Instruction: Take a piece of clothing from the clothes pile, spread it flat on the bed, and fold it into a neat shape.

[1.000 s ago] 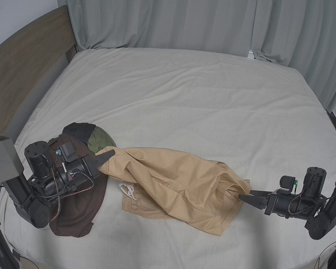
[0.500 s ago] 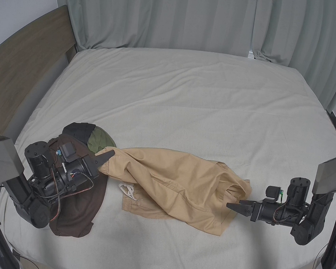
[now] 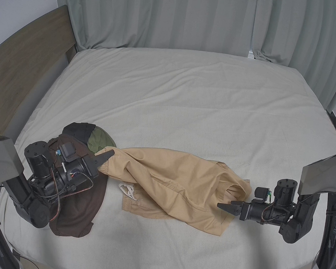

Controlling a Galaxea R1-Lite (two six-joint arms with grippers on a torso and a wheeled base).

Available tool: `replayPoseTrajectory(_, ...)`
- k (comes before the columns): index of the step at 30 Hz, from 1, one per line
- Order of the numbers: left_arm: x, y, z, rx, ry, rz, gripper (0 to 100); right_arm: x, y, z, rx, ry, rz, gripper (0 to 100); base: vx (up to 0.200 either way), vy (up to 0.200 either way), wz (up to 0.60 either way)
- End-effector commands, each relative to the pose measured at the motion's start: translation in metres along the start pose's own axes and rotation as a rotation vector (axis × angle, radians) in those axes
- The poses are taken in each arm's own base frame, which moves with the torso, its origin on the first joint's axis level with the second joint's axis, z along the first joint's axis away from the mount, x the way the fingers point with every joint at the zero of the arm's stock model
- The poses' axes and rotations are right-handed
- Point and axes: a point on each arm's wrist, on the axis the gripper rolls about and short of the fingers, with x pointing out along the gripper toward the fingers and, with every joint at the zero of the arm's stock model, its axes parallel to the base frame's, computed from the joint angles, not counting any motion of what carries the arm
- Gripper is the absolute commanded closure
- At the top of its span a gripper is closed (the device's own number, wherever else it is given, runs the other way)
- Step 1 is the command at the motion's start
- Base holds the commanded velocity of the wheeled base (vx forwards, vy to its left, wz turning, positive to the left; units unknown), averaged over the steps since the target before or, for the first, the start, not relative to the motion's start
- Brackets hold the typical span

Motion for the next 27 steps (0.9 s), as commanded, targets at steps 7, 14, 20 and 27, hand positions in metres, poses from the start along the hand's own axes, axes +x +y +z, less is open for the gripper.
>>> replayPoseTrajectory(7,0.0,-0.001,0.0,0.001,0.001,-0.002,100,0.031,-0.012,-0.016,0.001,0.031,-0.014,0,0.0,0.0,0.0)
replayPoseTrajectory(14,0.0,0.0,-0.001,-0.001,0.005,-0.001,100,0.044,-0.013,-0.022,0.013,0.046,0.005,0,0.0,0.0,0.0)
replayPoseTrajectory(20,0.001,0.0,-0.001,0.0,0.004,-0.002,100,0.051,0.002,-0.021,0.118,0.055,0.052,0,0.0,0.0,0.0)
replayPoseTrajectory(27,0.001,0.001,-0.001,-0.001,0.004,0.0,100,0.047,0.016,-0.014,0.182,0.049,0.088,0,0.0,0.0,0.0)
